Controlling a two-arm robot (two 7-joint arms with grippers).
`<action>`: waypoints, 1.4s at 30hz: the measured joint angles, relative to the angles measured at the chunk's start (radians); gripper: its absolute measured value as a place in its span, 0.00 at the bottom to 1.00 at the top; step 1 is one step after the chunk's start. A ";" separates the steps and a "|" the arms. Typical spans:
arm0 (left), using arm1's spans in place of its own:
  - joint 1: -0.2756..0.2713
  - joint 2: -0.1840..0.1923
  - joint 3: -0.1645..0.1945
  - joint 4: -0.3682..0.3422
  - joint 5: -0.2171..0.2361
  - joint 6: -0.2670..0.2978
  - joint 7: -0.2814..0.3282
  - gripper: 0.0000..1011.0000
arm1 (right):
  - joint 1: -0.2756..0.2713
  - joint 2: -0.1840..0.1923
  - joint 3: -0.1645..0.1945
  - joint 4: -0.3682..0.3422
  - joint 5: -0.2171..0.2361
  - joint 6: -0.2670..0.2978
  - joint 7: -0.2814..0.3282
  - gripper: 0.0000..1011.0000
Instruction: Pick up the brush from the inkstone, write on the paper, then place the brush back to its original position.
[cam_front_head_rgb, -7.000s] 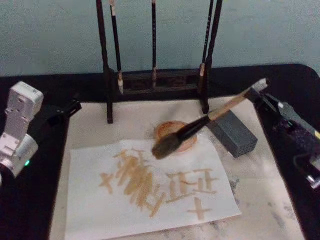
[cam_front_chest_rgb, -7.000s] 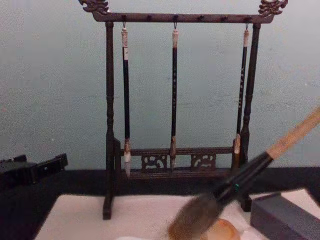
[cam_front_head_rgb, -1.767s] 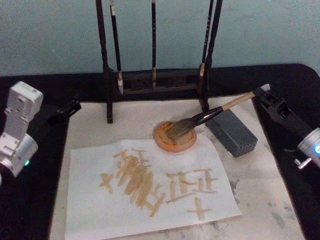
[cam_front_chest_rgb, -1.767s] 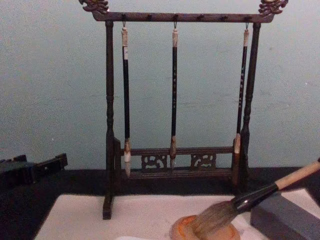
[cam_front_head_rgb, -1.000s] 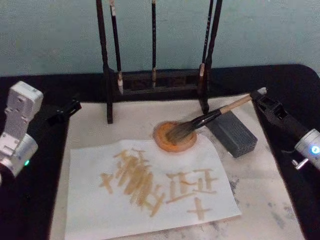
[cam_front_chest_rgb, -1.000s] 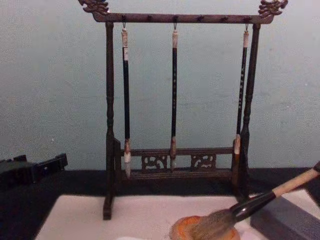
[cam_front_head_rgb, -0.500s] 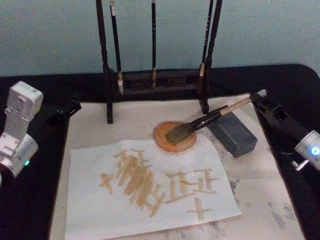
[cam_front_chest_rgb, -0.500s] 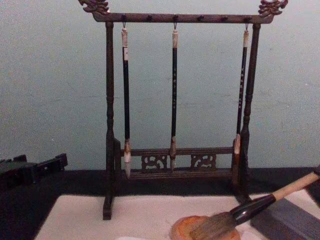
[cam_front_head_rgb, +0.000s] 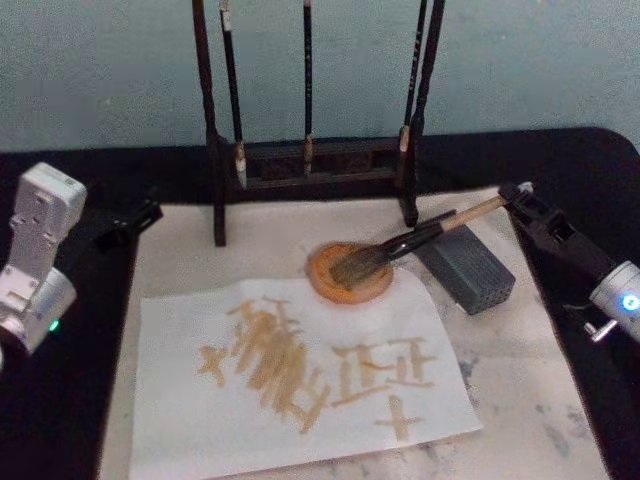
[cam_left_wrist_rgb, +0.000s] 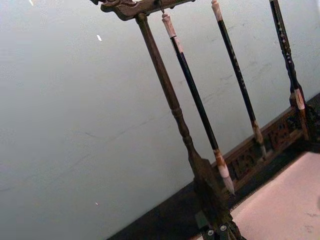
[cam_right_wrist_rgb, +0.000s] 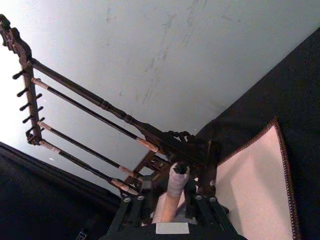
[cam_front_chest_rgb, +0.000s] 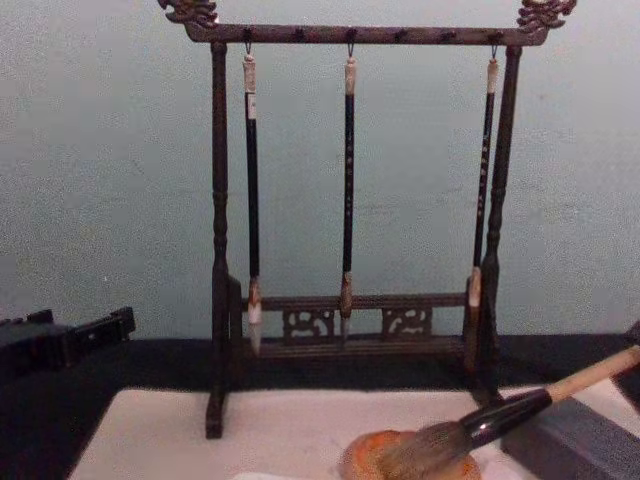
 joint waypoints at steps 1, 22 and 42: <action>0.000 0.000 0.000 0.000 0.000 0.000 0.000 0.99 | 0.000 0.000 0.000 0.000 0.000 0.000 0.000 0.41; 0.000 0.000 0.000 0.000 0.000 0.000 0.000 0.99 | -0.032 0.032 0.013 -0.080 -0.024 -0.022 -0.076 0.99; 0.000 0.000 0.000 0.000 0.000 0.000 0.000 0.99 | -0.126 0.100 0.051 -0.245 -0.083 -0.130 -0.195 1.00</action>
